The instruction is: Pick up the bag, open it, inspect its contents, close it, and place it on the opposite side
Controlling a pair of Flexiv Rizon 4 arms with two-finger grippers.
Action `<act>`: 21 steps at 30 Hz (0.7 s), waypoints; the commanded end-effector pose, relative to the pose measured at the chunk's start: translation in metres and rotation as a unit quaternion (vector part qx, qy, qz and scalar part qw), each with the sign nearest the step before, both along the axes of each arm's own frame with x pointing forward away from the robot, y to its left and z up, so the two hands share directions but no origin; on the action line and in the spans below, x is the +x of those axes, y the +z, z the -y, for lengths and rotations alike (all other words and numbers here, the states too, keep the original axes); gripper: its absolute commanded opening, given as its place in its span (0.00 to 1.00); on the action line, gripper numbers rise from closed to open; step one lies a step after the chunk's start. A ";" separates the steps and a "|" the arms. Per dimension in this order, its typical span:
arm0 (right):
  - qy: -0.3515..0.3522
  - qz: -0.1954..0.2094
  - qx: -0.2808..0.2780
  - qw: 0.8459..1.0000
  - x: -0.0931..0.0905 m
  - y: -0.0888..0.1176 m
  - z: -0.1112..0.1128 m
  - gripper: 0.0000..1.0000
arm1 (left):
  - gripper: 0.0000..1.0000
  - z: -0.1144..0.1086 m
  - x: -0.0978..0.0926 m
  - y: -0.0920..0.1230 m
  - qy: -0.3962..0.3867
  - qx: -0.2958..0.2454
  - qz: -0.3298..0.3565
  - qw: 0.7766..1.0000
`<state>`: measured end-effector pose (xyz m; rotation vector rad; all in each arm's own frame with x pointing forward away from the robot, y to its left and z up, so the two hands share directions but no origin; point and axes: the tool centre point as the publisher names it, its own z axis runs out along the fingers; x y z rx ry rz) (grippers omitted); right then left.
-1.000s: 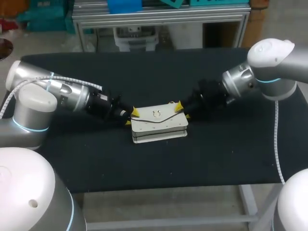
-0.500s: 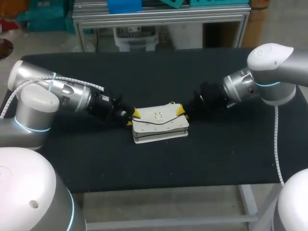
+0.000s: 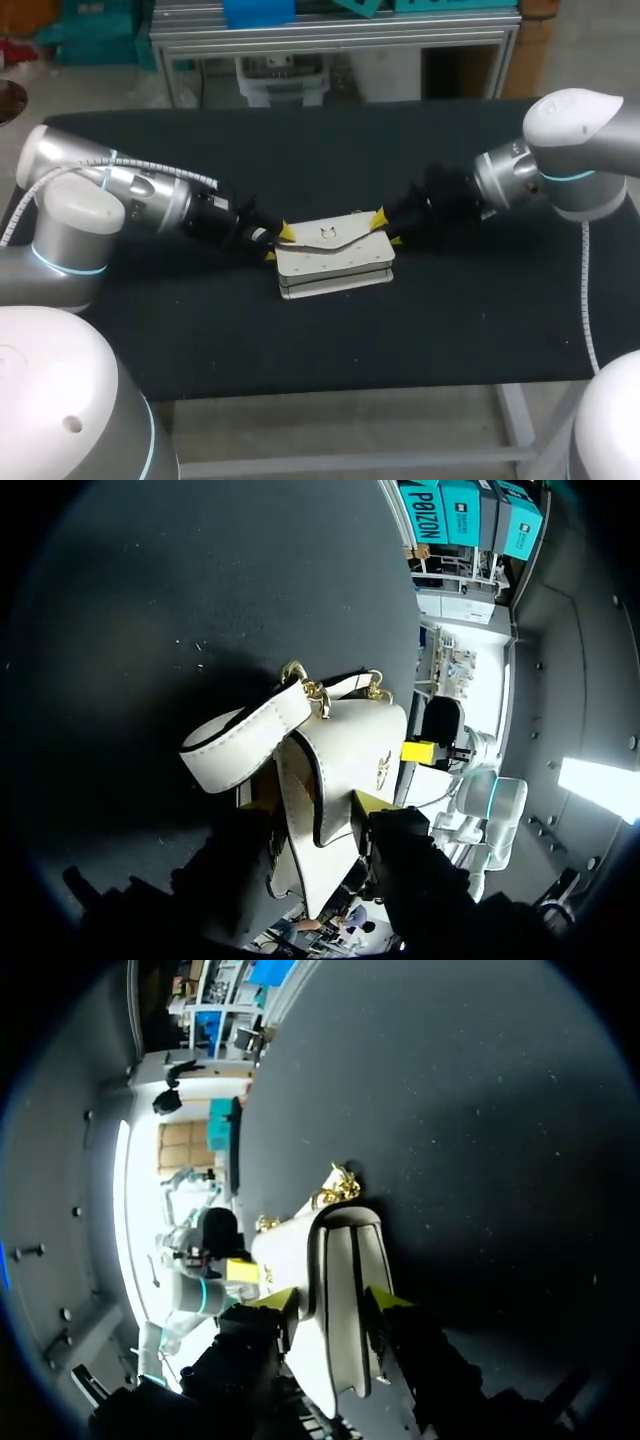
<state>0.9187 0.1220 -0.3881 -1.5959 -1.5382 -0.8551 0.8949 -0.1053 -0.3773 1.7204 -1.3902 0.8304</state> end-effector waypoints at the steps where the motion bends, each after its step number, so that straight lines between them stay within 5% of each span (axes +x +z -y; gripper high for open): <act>1: 0.002 -0.002 0.008 1.000 0.001 -0.006 -0.004 0.36 | 0.36 0.005 0.005 -0.011 -0.001 -0.003 -0.005 1.000; 3: 0.005 0.000 0.009 1.000 0.002 -0.005 -0.006 0.31 | 0.27 0.005 0.006 -0.011 0.000 -0.002 -0.005 1.000; 5: 0.010 0.003 0.007 1.000 0.002 -0.004 -0.009 0.05 | 0.20 0.005 0.006 -0.011 0.001 -0.001 -0.005 1.000; 7: 0.014 0.004 0.006 1.000 0.001 -0.004 -0.011 0.00 | 0.13 0.005 0.006 -0.011 0.002 0.002 -0.004 1.000; 8: 0.016 0.004 0.004 1.000 0.001 -0.005 -0.011 0.00 | 0.00 0.005 0.006 -0.012 0.002 0.002 -0.004 1.000; 12: 0.015 0.003 0.002 1.000 -0.001 -0.007 -0.007 0.00 | 0.00 0.005 0.006 -0.011 0.001 0.006 -0.003 1.000; 15: 0.016 0.007 -0.001 1.000 -0.002 -0.002 -0.005 0.00 | 0.23 0.004 0.004 -0.004 -0.001 0.008 0.005 1.000; 16: 0.015 0.011 -0.004 1.000 -0.003 0.000 -0.004 0.21 | 0.40 0.003 0.003 -0.002 -0.001 0.011 0.009 1.000; 17: 0.017 0.015 -0.010 1.000 -0.003 0.003 -0.003 0.36 | 0.67 0.003 0.002 0.000 -0.003 0.013 0.012 1.000; 18: 0.018 0.016 -0.011 1.000 -0.004 0.005 -0.001 0.75 | 0.75 0.002 0.001 0.002 -0.002 0.017 0.016 1.000; 19: 0.016 0.020 -0.015 1.000 -0.005 0.008 0.001 1.00 | 0.78 0.001 0.000 0.004 -0.002 0.018 0.018 1.000; 21: 0.013 0.024 -0.015 1.000 -0.004 0.012 0.006 1.00 | 0.78 -0.001 0.000 0.007 -0.002 0.020 0.021 1.000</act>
